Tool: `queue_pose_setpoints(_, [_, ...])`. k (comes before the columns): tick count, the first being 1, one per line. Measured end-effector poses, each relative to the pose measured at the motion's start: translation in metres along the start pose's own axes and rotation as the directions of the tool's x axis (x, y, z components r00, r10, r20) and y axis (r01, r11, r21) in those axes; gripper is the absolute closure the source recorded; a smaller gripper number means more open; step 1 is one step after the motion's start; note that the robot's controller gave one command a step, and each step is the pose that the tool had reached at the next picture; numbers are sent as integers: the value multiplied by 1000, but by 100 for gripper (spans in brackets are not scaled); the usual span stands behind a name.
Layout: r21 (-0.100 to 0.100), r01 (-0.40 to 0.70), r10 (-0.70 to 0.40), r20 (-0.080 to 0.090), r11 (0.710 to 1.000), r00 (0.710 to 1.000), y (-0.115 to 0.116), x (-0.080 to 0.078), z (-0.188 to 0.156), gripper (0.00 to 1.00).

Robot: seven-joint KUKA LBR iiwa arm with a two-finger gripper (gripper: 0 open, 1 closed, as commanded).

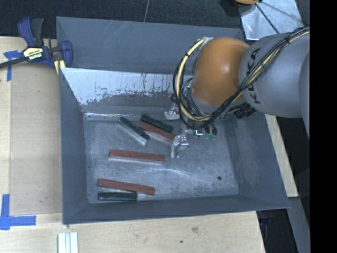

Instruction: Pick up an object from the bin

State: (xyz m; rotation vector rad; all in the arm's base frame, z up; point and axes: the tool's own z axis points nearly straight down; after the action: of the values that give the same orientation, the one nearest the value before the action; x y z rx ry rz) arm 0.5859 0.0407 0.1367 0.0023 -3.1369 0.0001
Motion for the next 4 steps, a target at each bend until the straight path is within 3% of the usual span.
queue_pose_setpoints(1, [0, -1, 1, 8, 1000, 1000, 0, -2, -4, 0])
queue_pose_setpoints(2, [-1, -48, 48, 12, 999, 999, 51, 32, 56, 0])
queue_pose_setpoints(4, [2, -49, 49, 15, 999, 999, 73, 36, 63, 0])
